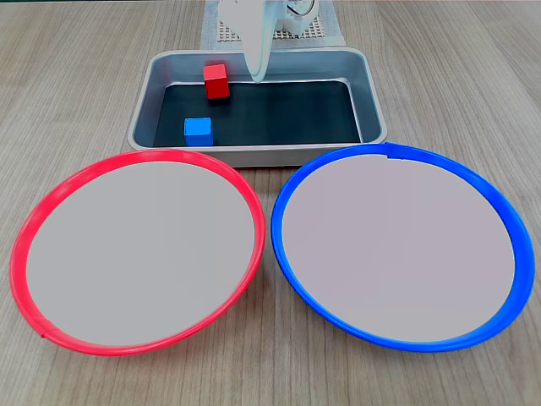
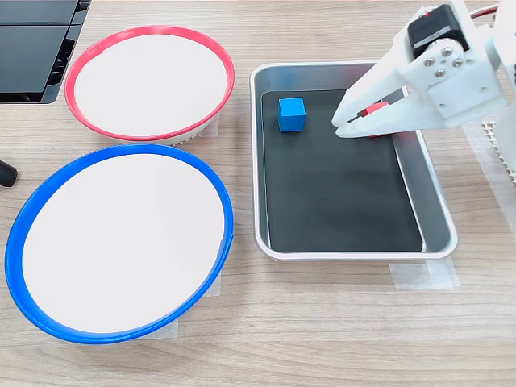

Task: Move two blocks tray to matching dishes

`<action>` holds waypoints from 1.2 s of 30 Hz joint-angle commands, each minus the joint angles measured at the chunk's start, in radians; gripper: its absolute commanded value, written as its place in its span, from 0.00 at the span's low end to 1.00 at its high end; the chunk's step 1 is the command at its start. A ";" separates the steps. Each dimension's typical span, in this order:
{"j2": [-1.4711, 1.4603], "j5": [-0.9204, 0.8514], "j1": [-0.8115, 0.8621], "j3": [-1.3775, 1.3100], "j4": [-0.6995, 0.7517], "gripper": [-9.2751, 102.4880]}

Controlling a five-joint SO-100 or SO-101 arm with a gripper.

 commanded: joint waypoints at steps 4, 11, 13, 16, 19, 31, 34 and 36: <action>0.023 0.005 0.008 0.002 0.005 0.08; 0.023 0.005 0.008 0.002 0.005 0.08; 0.023 0.005 0.008 0.002 0.005 0.08; 0.023 0.005 0.008 0.002 0.005 0.08; 0.023 0.005 0.008 0.002 0.005 0.08; 0.012 -0.153 0.023 0.000 -0.012 0.10; -0.146 -0.644 0.032 -0.084 -0.064 0.08; -0.259 -0.908 0.054 -0.192 0.000 0.08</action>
